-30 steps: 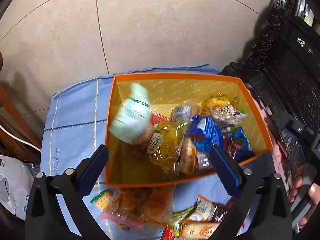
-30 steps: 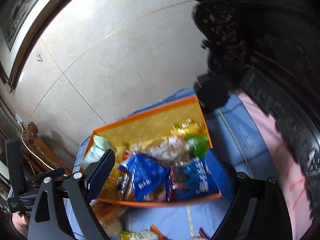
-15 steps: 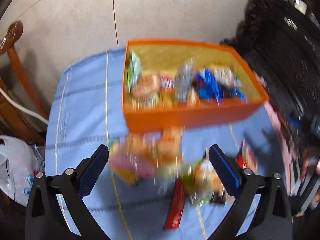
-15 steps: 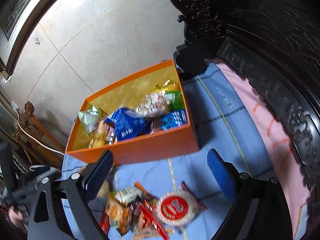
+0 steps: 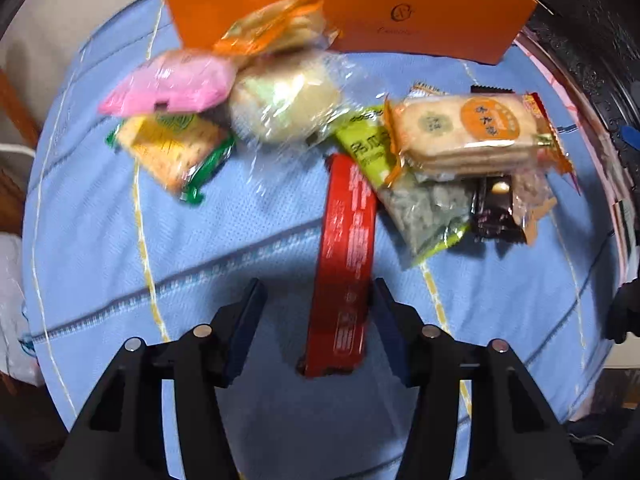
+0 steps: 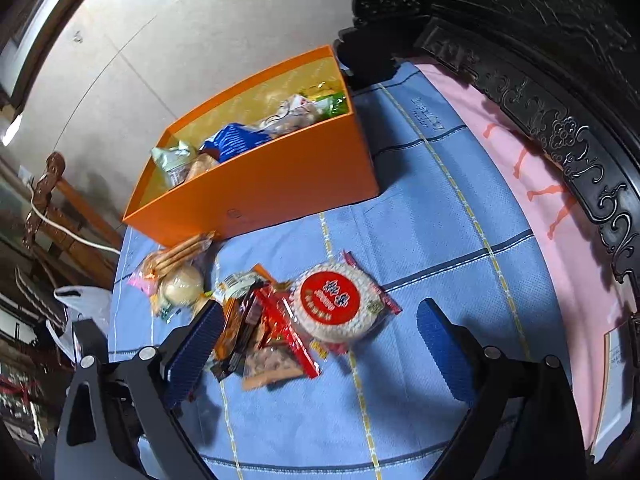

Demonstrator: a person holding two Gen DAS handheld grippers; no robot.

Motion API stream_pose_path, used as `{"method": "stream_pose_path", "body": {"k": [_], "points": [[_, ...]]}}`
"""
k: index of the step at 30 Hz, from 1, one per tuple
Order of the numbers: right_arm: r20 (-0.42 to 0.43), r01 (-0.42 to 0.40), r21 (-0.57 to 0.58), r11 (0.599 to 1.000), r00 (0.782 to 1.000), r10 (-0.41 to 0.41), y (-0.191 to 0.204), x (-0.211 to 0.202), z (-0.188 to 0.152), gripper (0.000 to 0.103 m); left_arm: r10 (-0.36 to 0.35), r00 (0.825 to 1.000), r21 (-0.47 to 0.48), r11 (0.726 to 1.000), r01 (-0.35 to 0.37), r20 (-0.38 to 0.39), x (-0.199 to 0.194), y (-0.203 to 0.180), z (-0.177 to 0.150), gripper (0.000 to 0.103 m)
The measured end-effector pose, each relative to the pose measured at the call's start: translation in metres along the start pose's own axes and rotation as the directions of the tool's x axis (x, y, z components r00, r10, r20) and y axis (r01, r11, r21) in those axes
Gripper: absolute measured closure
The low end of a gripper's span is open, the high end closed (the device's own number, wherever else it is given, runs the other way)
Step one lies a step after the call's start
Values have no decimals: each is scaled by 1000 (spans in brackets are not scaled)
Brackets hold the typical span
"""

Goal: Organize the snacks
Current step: 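Move both open tools back to the pile, left toward red stick packet, then grasp red stick packet with left tool while right tool grasps red-striped bread bag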

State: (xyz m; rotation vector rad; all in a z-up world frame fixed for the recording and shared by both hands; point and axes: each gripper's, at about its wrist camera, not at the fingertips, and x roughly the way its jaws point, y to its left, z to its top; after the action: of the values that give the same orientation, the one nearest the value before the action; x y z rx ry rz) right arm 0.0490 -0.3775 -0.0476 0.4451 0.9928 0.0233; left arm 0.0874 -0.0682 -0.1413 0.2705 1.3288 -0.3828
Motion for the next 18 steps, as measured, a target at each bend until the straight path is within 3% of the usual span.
{"method": "stream_pose_path", "body": {"k": [3,5,6,7,11,18], "points": [[-27,16,-11,1000,1000,-16,-1,5,-7,5,22,1000,17,1000,-22,10,2,-5,3,45],[-48,29,-24,999,998,-30,-1,10,-12,5,31,999,-1,1000,-31,13,0,-4,2,62],[-56,40,-40,998,998,-42,1,13,-14,5,28,1000,-19,999,-27,10,-2,-1,4,77],[-60,54,-64,996,997,-58,2,17,-16,5,15,1000,-43,999,-16,-6,-3,4,3,79],[-84,102,-100,990,990,-110,2,38,-20,5,-89,996,-184,979,83,-21,-19,24,-12,79],[-161,61,38,997,986,-54,-11,85,-4,5,-134,991,-201,971,129,-12,-46,15,-31,79]]}}
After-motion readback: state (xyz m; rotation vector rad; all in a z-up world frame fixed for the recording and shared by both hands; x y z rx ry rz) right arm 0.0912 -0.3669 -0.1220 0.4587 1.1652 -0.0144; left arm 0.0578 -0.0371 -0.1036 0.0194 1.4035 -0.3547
